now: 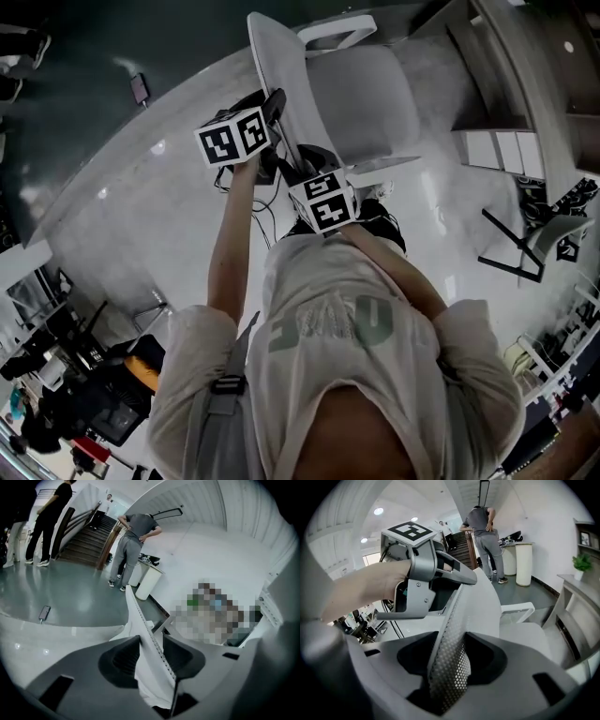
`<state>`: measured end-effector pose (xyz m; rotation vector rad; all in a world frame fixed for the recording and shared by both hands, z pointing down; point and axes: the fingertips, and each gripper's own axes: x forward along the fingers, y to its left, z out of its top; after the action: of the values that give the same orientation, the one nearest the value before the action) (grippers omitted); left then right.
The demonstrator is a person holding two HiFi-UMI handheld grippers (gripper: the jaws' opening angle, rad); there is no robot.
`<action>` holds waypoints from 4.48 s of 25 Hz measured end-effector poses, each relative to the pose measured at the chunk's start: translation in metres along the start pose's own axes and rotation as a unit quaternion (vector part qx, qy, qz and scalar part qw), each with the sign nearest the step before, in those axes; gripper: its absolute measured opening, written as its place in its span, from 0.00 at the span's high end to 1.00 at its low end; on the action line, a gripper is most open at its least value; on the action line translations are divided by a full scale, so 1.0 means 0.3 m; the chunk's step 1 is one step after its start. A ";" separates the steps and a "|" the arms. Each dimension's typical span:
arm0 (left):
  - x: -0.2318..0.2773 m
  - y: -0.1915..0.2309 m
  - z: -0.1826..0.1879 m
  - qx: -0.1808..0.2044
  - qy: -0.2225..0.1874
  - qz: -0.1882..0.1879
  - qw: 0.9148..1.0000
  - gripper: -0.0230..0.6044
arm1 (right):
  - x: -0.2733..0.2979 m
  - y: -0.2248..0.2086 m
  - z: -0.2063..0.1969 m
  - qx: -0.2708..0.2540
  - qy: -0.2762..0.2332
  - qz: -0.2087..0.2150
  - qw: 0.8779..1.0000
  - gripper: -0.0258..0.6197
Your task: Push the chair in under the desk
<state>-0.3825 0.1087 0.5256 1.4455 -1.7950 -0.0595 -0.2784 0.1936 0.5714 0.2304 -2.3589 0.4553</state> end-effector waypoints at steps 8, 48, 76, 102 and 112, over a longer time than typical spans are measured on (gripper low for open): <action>0.069 -0.079 -0.002 -0.002 0.001 0.002 1.000 0.70 | -0.052 -0.111 -0.010 0.010 -0.010 -0.011 1.000 0.72; 0.901 -0.900 0.013 -0.017 -0.008 -0.059 0.998 0.68 | -0.483 -1.216 -0.004 -0.036 -0.051 -0.070 0.996 0.78; 0.929 -0.852 -0.105 -0.035 -0.015 -0.006 0.999 0.94 | -0.584 -1.436 -0.019 -0.073 -0.026 -0.044 0.996 0.77; 1.155 -0.983 0.040 -0.111 0.090 -0.141 0.980 0.61 | -0.482 -1.321 0.027 -0.111 0.010 -0.027 0.993 0.72; 1.134 -0.989 0.034 -0.168 0.057 -0.139 0.974 0.65 | -0.501 -1.334 0.014 -0.106 0.003 -0.018 0.994 0.72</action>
<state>-0.1570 -0.2812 0.5580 1.4105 -1.3997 -0.3974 -0.0558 -0.1712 0.5696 0.1718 -2.3706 0.1867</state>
